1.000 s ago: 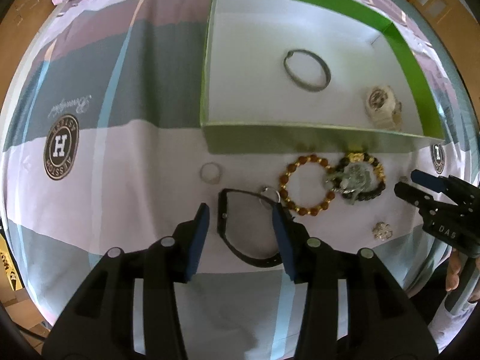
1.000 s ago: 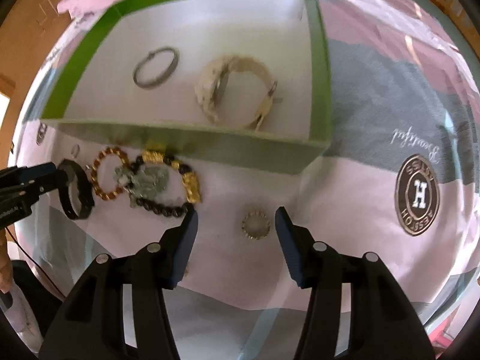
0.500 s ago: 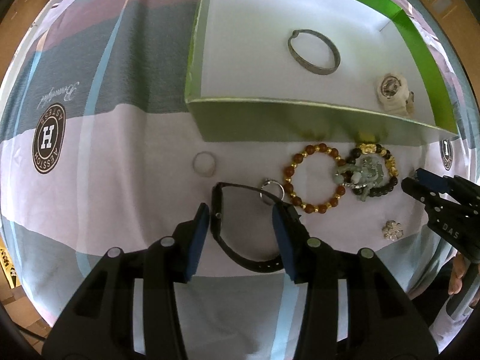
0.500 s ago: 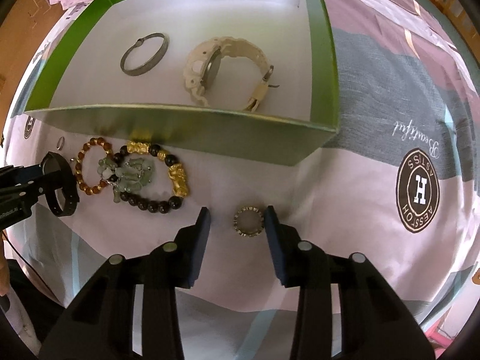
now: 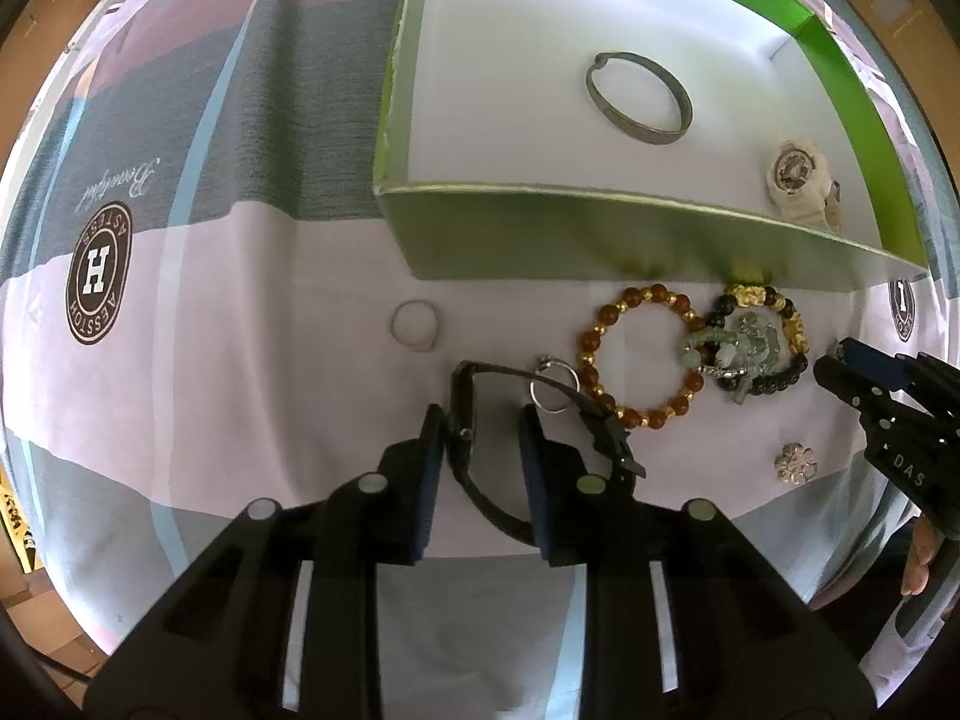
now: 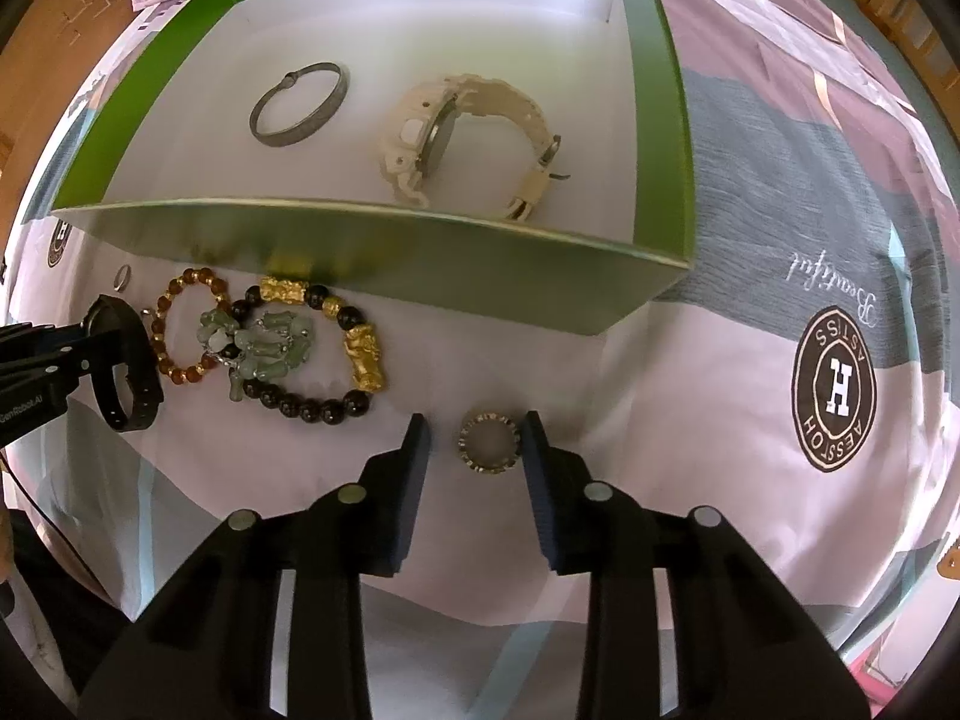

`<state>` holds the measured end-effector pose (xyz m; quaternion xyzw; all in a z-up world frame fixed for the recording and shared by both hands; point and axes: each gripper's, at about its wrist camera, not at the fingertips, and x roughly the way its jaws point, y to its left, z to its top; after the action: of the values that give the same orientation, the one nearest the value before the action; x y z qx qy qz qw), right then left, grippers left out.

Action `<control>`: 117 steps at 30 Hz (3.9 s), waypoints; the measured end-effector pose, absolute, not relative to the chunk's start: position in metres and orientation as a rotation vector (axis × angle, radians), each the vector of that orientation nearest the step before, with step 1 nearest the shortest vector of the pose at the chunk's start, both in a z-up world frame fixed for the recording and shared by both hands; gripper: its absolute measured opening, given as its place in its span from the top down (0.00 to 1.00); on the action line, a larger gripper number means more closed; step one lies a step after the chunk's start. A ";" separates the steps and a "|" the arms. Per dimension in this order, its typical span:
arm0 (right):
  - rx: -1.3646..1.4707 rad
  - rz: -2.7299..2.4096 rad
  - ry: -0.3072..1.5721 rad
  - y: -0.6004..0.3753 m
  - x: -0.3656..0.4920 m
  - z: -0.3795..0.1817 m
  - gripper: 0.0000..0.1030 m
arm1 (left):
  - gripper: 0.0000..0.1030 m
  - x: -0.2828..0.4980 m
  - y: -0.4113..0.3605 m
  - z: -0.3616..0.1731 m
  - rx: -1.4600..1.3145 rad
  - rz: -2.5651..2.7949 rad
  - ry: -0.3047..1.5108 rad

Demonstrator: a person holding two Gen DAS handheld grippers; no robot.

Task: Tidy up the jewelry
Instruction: 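Grasp the black strap watch with the left tool while the right tool grasps the small silver ring, then carry the black watch and silver ring into the box and release both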

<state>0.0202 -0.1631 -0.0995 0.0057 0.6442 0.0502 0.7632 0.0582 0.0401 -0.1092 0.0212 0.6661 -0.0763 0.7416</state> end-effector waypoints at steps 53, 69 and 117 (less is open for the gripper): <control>0.030 0.160 1.367 -0.155 0.016 -0.082 0.80 | 0.89 0.048 0.026 -0.094 0.057 -0.186 1.398; 0.069 0.297 1.193 -0.171 -0.003 -0.017 0.80 | 0.89 0.029 0.017 -0.029 0.031 -0.266 1.279; -0.048 0.197 1.375 -0.131 0.029 -0.089 0.66 | 0.72 0.059 0.015 -0.073 -0.023 -0.260 1.379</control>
<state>0.0285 -0.1308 -0.0894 -0.0220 0.6333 0.0910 0.7682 0.0587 0.0149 -0.0735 -0.0106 0.6341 -0.1195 0.7639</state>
